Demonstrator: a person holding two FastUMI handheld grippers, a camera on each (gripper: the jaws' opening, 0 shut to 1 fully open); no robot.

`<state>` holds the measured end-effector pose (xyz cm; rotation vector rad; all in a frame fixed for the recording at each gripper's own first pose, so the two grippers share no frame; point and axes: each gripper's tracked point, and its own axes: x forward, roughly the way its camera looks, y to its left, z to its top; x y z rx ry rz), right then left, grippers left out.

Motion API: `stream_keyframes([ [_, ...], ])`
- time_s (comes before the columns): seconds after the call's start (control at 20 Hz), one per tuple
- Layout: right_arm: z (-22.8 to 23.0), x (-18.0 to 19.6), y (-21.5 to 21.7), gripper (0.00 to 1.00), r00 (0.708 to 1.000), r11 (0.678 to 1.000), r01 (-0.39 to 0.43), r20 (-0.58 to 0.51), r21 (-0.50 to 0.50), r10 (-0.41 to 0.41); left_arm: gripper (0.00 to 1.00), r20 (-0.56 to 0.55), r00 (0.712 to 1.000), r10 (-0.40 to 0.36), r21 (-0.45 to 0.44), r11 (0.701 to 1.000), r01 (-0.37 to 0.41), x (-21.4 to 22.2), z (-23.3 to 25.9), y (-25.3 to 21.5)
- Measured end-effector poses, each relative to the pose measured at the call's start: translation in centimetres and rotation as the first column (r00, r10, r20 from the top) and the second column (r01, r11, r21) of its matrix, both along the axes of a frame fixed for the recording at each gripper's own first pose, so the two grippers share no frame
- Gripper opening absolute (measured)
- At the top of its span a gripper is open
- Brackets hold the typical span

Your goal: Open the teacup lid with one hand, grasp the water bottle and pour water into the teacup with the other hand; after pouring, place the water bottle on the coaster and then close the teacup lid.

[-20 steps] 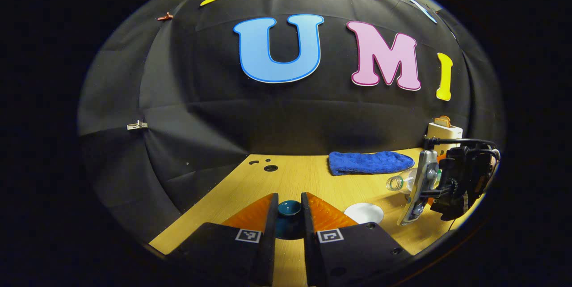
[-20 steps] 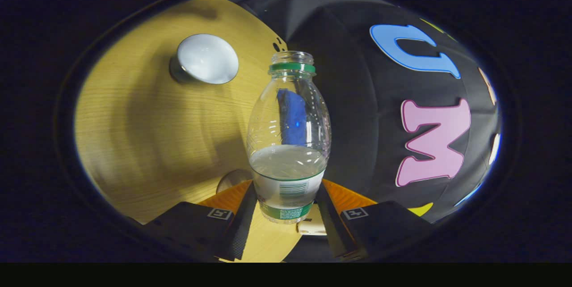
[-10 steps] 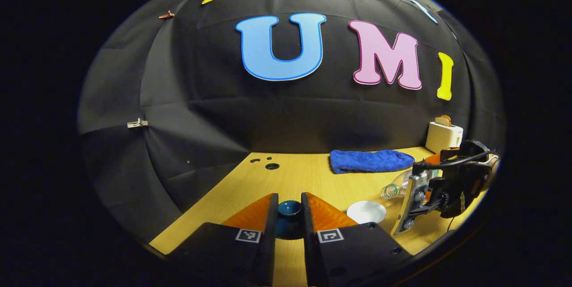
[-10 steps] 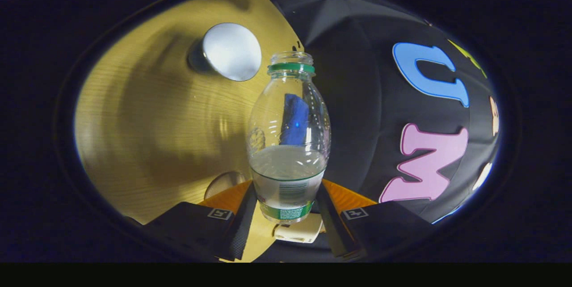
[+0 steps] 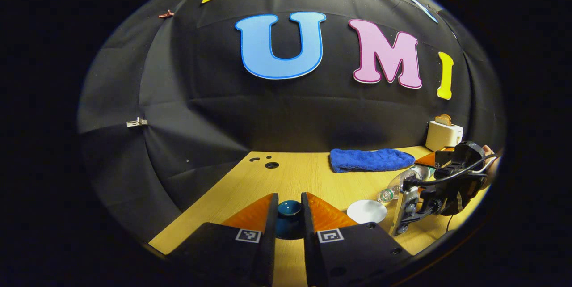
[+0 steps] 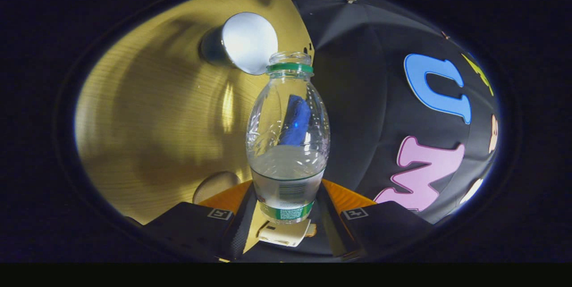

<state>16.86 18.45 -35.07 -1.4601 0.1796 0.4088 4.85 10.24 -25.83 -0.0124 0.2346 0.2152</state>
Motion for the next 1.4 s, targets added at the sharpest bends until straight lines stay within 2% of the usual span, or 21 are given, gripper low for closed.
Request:
stream_keyframes([
  [0.05,0.1,0.2,0.1,0.73,1.0,1.0,-0.007,0.008,-0.008,0.007,0.31,-0.001,1.0,0.001,0.001,1.0,-0.001,0.0,0.0,0.1],
  [0.2,0.4,0.3,0.3,0.71,0.999,0.999,-0.021,0.026,-0.026,0.022,0.31,-0.002,1.0,0.005,0.003,1.0,-0.005,-0.1,-0.2,0.2],
  [0.25,0.6,0.4,0.4,0.73,0.999,0.999,-0.025,0.031,-0.033,0.026,0.31,-0.003,1.0,0.004,0.003,1.0,-0.004,0.0,-0.1,0.3],
  [0.45,1.0,0.5,0.5,0.71,0.998,0.998,-0.042,0.047,-0.056,0.044,0.31,-0.004,1.0,0.003,0.009,1.0,-0.003,-0.3,-0.2,0.4],
  [0.65,1.5,0.6,0.7,0.73,0.996,0.995,-0.06,0.068,-0.084,0.066,0.31,0.006,1.0,0.012,0.003,1.0,-0.012,-0.5,0.1,0.6],
  [0.7,1.7,0.7,0.6,0.71,0.995,0.994,-0.062,0.072,-0.089,0.068,0.31,0.006,1.0,0.013,0.002,1.0,-0.013,-0.5,0.0,0.5],
  [0.75,1.8,0.8,0.6,0.73,0.995,0.994,-0.061,0.077,-0.093,0.069,0.36,0.006,1.0,0.014,0.003,1.0,-0.014,-0.5,0.0,0.5],
  [0.8,2.0,0.8,0.5,0.74,0.994,0.994,-0.062,0.082,-0.095,0.07,0.36,0.007,1.0,0.014,0.002,1.0,-0.014,-0.6,0.0,0.6],
  [0.85,2.1,1.0,0.6,0.74,0.993,0.993,-0.065,0.088,-0.1,0.074,0.31,0.009,1.0,0.013,0.002,1.0,-0.013,-0.6,0.1,0.6],
  [0.9,2.3,1.0,0.7,0.74,0.992,0.992,-0.071,0.095,-0.107,0.081,0.31,0.01,1.0,0.012,0.003,1.0,-0.012,-0.7,0.1,0.5],
  [1.2,3.6,1.6,1.4,0.74,0.977,0.979,-0.119,0.158,-0.164,0.145,0.31,0.009,1.0,0.018,0.005,1.0,-0.018,-1.0,0.1,0.9],
  [1.25,3.9,1.9,1.6,0.74,0.973,0.977,-0.126,0.169,-0.175,0.156,0.36,0.009,1.0,0.02,0.004,1.0,-0.02,-1.0,0.1,1.0],
  [1.3,4.0,2.1,1.6,0.73,0.971,0.975,-0.132,0.176,-0.181,0.164,0.31,0.009,1.0,0.022,0.003,1.0,-0.022,-1.0,0.0,1.0],
  [1.4,4.2,2.3,1.8,0.73,0.966,0.971,-0.141,0.19,-0.191,0.178,0.31,0.009,1.0,0.024,0.001,1.0,-0.024,-1.2,0.0,1.0],
])
